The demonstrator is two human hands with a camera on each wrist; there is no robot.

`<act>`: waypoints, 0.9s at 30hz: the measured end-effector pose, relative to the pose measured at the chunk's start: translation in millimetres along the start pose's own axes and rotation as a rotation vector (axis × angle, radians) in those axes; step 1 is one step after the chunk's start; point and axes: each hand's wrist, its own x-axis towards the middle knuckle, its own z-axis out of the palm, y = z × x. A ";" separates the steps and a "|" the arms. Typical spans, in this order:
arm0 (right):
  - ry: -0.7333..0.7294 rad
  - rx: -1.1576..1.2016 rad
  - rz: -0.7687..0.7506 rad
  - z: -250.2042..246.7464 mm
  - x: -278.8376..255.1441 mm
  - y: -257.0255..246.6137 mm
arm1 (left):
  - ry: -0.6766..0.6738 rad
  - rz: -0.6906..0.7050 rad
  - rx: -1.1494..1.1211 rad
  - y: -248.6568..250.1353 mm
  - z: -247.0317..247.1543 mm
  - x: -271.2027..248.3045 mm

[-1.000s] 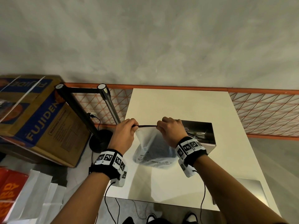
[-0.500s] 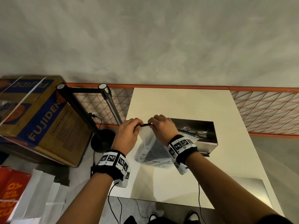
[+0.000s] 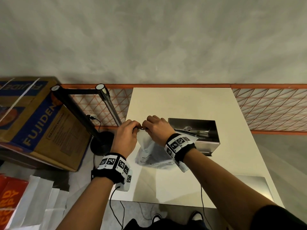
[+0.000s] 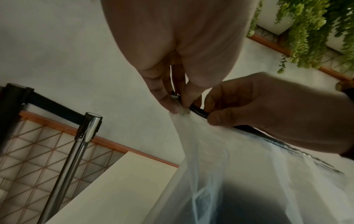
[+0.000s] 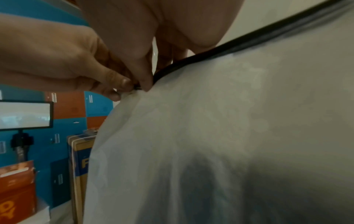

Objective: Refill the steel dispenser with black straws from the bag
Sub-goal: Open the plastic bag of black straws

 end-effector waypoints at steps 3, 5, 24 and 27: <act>0.018 -0.038 0.063 1.8 -2.3 2.4 | -0.043 -0.010 0.040 3.9 5.3 3.2; 0.030 -0.049 0.075 4.1 -2.7 1.2 | -0.102 -0.028 0.086 6.9 9.2 5.6; 0.071 -0.148 0.206 -19.0 -59.9 53.9 | -0.032 -0.123 0.060 -4.1 1.6 7.9; 0.050 -0.156 0.245 -25.2 -68.1 64.1 | -0.013 -0.149 0.064 -4.8 -3.1 9.5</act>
